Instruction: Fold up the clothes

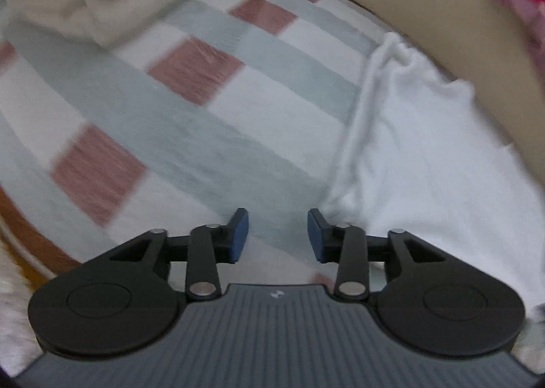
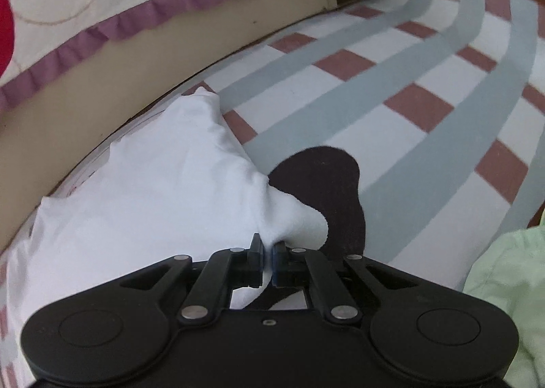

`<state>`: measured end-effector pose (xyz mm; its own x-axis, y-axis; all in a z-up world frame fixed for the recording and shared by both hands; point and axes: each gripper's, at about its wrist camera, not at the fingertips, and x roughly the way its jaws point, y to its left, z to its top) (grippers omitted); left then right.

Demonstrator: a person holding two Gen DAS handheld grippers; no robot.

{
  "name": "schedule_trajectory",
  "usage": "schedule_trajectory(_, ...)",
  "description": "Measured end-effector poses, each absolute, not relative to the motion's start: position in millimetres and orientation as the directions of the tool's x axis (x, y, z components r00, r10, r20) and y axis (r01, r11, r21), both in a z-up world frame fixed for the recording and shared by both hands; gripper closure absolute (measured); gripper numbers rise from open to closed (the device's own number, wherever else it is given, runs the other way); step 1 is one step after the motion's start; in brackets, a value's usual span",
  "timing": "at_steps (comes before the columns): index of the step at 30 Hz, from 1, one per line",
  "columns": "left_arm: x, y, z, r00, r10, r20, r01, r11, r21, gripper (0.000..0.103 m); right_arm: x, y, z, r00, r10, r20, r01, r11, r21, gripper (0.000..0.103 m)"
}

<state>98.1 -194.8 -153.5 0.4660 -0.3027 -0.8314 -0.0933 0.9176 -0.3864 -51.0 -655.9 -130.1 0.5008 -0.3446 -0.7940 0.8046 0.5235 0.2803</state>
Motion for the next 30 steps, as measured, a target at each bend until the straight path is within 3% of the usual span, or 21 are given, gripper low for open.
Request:
schedule_trajectory(3,99.0,-197.3,-157.2,0.439,-0.451,-0.777,-0.069,0.845,-0.53,0.059,-64.0,-668.5,-138.7,0.546,-0.283,-0.789,0.809,0.426,0.407,0.098)
schedule_trajectory(7,96.2,-231.7,-151.8,0.438,-0.36,-0.824,0.049,0.925,-0.378,0.057,-112.9,-690.6,-151.9,0.759,-0.164,-0.63,0.648,0.102,0.754,0.096)
schedule_trajectory(10,94.0,-239.8,-145.1,0.478,-0.277,-0.833,0.043,0.955,-0.293,0.056,-117.7,-693.4,-140.2,0.714,-0.2,-0.671,0.699,0.158,0.698,0.096)
schedule_trajectory(12,96.1,-234.6,-142.4,0.485,-0.301,-0.821,0.033,0.945,-0.326,0.056,-114.0,-691.7,-135.0,0.683,-0.225,-0.695,0.73,0.208,0.651,0.095)
schedule_trajectory(17,100.0,-232.6,-137.2,0.457,-0.442,-0.772,0.108,0.889,-0.445,0.055,-118.4,-681.2,-124.9,0.811,-0.174,-0.559,0.585,0.203,0.785,0.087)
schedule_trajectory(18,100.3,-234.1,-137.1,0.444,-0.47,-0.763,0.128,0.876,-0.466,0.051,-119.5,-676.0,-120.0,0.827,-0.164,-0.538,0.562,0.223,0.796,0.084)
schedule_trajectory(20,99.3,-241.0,-141.4,0.419,-0.485,-0.768,0.136,0.869,-0.475,0.042,-118.8,-663.9,-110.8,0.809,-0.193,-0.555,0.587,0.314,0.746,0.047)
schedule_trajectory(21,98.8,-244.4,-143.6,0.406,-0.493,-0.77,0.141,0.866,-0.48,0.042,-118.4,-658.0,-107.6,0.79,-0.216,-0.574,0.611,0.353,0.708,0.041)
schedule_trajectory(24,97.4,-254.7,-150.1,0.367,-0.514,-0.775,0.153,0.855,-0.495,0.042,-118.3,-656.6,-122.9,0.672,-0.268,-0.69,0.739,0.307,0.6,0.039)
schedule_trajectory(27,98.8,-258.0,-157.2,0.351,-0.547,-0.76,0.142,0.834,-0.534,0.039,-128.8,-671.8,-162.1,0.715,-0.2,-0.67,0.687,0.023,0.726,0.039)
schedule_trajectory(30,99.4,-257.8,-156.9,0.382,-0.53,-0.757,0.118,0.84,-0.529,0.039,-117.5,-671.0,-178.3,0.716,-0.168,-0.678,0.686,-0.008,0.727,0.039)
